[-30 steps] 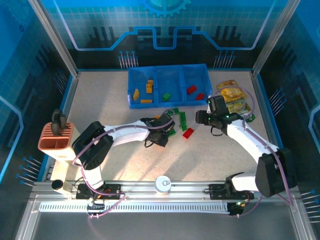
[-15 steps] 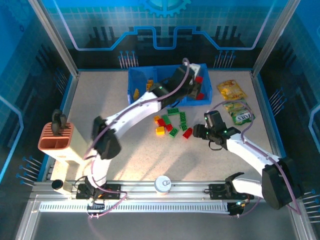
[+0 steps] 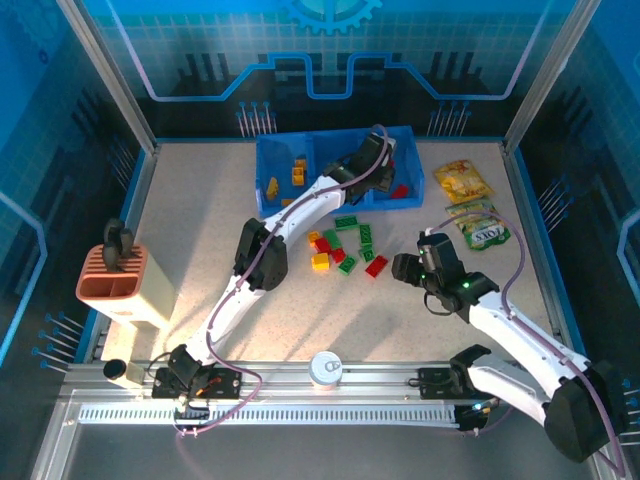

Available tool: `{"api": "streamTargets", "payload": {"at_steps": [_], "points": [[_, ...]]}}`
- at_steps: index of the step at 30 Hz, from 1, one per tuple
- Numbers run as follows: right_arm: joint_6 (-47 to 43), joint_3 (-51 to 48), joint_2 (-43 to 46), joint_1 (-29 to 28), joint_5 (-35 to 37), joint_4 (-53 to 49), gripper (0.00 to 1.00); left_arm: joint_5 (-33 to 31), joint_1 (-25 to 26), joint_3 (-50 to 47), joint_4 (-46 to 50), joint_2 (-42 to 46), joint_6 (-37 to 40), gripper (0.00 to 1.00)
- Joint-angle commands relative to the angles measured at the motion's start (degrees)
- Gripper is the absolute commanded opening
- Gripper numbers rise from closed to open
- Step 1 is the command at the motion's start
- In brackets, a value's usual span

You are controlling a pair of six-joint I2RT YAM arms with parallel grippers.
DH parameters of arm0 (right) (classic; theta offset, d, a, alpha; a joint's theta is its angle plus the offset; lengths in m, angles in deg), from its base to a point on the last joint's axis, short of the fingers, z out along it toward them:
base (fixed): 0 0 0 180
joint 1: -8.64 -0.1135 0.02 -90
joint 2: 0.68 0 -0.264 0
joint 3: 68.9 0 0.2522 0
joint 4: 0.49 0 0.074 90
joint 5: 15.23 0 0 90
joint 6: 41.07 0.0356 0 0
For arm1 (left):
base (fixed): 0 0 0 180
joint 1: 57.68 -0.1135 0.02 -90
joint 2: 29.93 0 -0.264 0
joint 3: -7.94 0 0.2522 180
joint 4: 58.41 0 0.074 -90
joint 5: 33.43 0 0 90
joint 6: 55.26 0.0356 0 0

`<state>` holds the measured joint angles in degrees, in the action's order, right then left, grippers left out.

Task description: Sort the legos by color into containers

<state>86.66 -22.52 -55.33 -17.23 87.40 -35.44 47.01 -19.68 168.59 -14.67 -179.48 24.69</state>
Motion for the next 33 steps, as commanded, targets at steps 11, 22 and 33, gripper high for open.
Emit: {"api": "streamTargets", "payload": {"at_steps": [11, 22, 33], "points": [[-1.8, 7.2, -14.3, -3.6, -1.0, 1.1, 0.70, 3.1, 1.6, -18.1, -8.1, 20.5, 0.5, 0.89], [4.1, 21.7, -38.9, -7.6, 4.0, -4.5, 0.69, -0.7, 3.0, -77.4, -22.8, 64.3, -6.1, 0.86], [9.4, 26.7, -48.2, -10.4, 10.6, -9.6, 0.47, -7.8, 5.3, -106.8, -13.6, 94.7, -16.0, 0.83]]}}
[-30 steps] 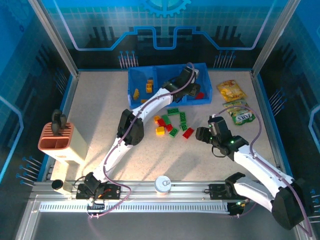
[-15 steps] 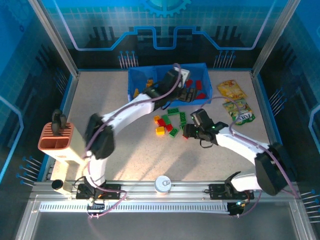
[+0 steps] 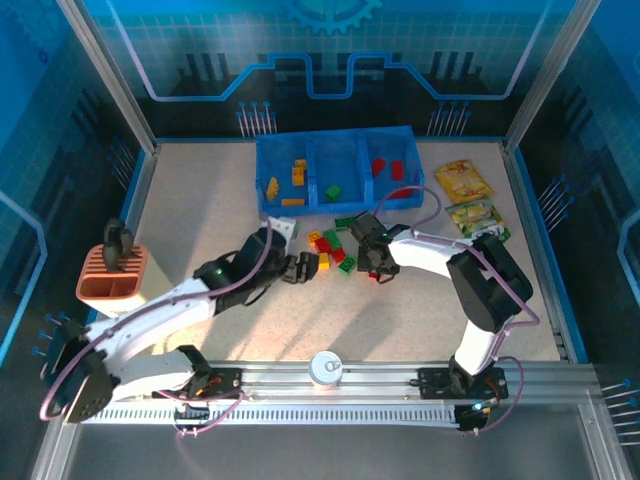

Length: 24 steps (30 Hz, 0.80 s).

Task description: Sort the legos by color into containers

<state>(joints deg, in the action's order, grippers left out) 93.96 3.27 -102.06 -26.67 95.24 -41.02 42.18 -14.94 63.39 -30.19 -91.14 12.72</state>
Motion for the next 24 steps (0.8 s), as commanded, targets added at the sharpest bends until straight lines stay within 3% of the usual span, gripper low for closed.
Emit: {"api": "streamTargets", "payload": {"at_steps": [1, 5, 9, 14, 18, 24], "points": [[2.3, 1.3, -1.1, -1.4, 3.3, -4.7, 0.43, -3.2, 0.7, -2.9, 2.7, 8.3, -4.5, 0.83], [2.7, 3.9, 2.3, -2.6, 7.4, -8.4, 0.29, -3.4, 1.3, -6.7, 4.8, 13.1, -6.5, 0.80], [-1.7, 9.0, 4.7, 0.1, 9.4, -10.9, 0.29, -2.9, 3.5, -9.6, 5.9, 14.4, -9.0, 0.77], [-8.8, 18.8, 3.6, 7.7, 9.6, -11.9, 0.29, -3.7, 7.6, -13.2, 5.7, 14.0, -13.0, 0.77], [-13.0, 29.0, -1.1, 13.8, 8.0, -11.5, 0.29, -5.3, 10.4, -14.9, 5.1, 13.4, -15.5, 0.78], [-17.4, 48.2, -15.9, 20.1, 2.6, -13.6, 0.32, -3.2, 10.9, -14.0, 2.8, 8.4, -16.8, 0.79]]}}
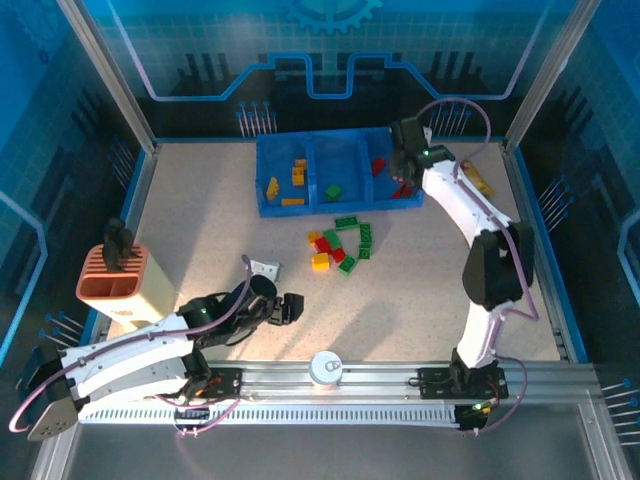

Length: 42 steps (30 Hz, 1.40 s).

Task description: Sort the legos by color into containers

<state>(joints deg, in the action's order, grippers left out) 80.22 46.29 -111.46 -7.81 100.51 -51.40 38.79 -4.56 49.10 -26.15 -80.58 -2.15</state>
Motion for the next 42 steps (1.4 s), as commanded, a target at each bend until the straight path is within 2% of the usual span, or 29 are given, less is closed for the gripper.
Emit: {"api": "streamTargets", "payload": {"at_steps": [1, 5, 6, 9, 11, 12, 18, 22, 28, 31, 37, 42], "points": [[-4.0, 8.9, -9.2, 1.5, -2.3, -4.6, 0.33, 0.5, 0.5, 0.7, -1.6, -3.5, -2.0, 0.80], [-4.8, 19.2, -17.3, 2.7, -2.8, -7.0, 0.38, 1.8, 0.5, 2.5, -3.1, -8.6, -2.8, 0.83], [-4.8, 21.0, -18.6, 3.0, -3.5, -7.4, 0.43, 2.0, 0.4, 3.1, -3.7, -9.8, -3.0, 0.83], [-4.9, 24.5, -20.3, 3.2, -3.7, -8.8, 0.72, 3.1, 0.2, 4.5, -6.6, -13.5, -3.2, 0.84], [-4.8, 23.6, -18.3, 2.9, -4.6, -8.9, 0.90, 5.0, -0.5, 5.9, -8.1, -16.4, -2.8, 0.84], [-4.7, 21.9, -16.5, 2.6, -4.6, -8.2, 0.92, 5.7, -1.2, 7.0, -8.2, -18.1, -2.8, 0.84], [-5.2, 2.1, 1.7, -0.5, -5.9, 2.0, 0.92, 7.1, -6.1, 14.9, -8.2, -29.1, -1.5, 0.83], [-3.6, -11.6, 12.1, -2.8, -7.1, 6.4, 0.91, 6.2, -8.8, 22.8, -7.3, -38.4, 2.1, 0.79], [0.0, -27.1, 22.6, -5.8, -8.0, 9.2, 0.91, 4.3, -11.3, 35.4, -1.6, -51.3, 5.3, 0.77], [2.0, -34.8, 27.5, -7.9, -7.6, 10.3, 0.90, 1.9, -11.7, 40.4, 2.1, -55.7, 6.8, 0.72], [5.6, -46.9, 36.9, -9.3, -7.4, 10.7, 0.90, -1.2, -11.7, 43.2, 6.4, -58.9, 7.6, 0.59], [5.7, -50.5, 40.8, -9.2, -6.7, 9.3, 0.89, 0.5, -11.7, 42.1, 6.5, -59.2, 6.9, 0.56]]}}
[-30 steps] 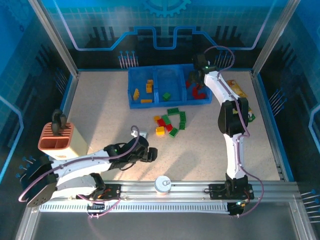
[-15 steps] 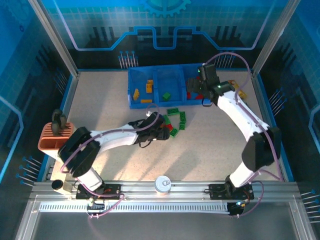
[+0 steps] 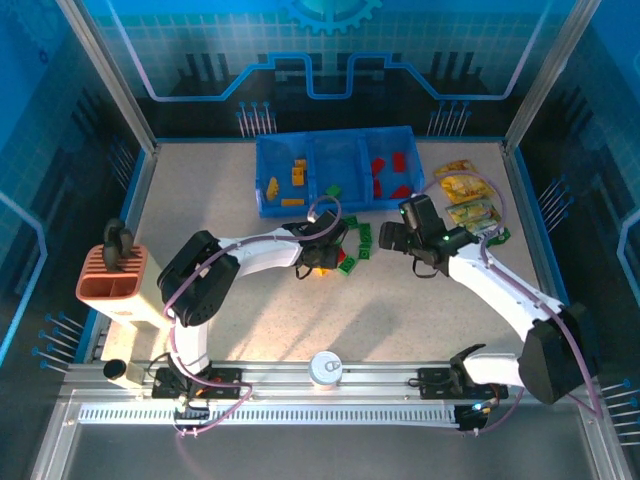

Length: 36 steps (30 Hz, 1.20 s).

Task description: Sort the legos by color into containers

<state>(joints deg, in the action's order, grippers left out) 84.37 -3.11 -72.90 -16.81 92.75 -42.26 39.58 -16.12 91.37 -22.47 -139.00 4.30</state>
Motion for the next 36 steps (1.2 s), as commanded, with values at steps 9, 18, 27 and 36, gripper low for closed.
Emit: {"api": "streamTargets", "payload": {"at_steps": [9, 18, 27, 36], "points": [[1.6, -3.8, 4.6, -0.3, 0.7, 0.3, 0.89, 3.7, 0.2, -7.7, -0.1, 8.6, -2.3, 0.67], [1.7, -4.7, 5.5, -0.2, 0.7, 0.3, 0.89, 7.2, 0.2, -9.1, -0.4, 9.4, -2.7, 0.69], [1.8, -6.5, 6.8, 1.1, 0.1, 0.6, 0.89, 6.3, 1.1, -8.0, 1.7, 7.0, -2.5, 0.55], [2.0, -7.4, 7.9, 1.7, 0.0, 1.1, 0.89, 3.7, -0.2, -10.8, 2.6, 11.6, -1.3, 0.28]]}}
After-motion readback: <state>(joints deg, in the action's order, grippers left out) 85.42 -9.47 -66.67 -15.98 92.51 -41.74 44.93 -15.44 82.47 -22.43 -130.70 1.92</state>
